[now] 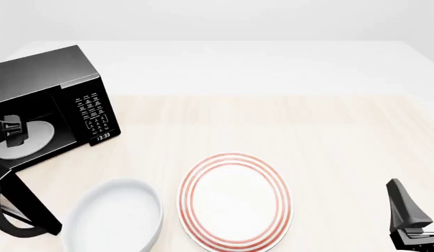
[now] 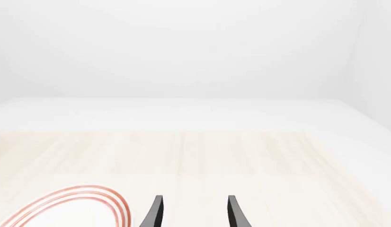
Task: Open the microwave.
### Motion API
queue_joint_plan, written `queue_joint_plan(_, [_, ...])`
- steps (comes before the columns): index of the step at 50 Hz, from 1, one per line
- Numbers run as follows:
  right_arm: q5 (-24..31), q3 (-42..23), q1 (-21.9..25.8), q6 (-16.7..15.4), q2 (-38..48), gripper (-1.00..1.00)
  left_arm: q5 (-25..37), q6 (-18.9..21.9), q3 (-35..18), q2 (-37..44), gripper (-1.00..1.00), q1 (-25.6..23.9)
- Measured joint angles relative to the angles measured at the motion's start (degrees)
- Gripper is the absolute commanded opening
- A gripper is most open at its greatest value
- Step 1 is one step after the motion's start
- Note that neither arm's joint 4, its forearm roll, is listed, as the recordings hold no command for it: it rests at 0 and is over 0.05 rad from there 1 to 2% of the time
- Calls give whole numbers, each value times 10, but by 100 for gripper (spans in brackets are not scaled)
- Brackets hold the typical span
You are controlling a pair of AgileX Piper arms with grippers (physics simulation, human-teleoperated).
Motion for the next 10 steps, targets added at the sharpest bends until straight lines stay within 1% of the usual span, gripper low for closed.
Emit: queue_joint_plan(10, [0, 0, 0, 0, 0, 100, -2, -3, 3, -3, 100, -1])
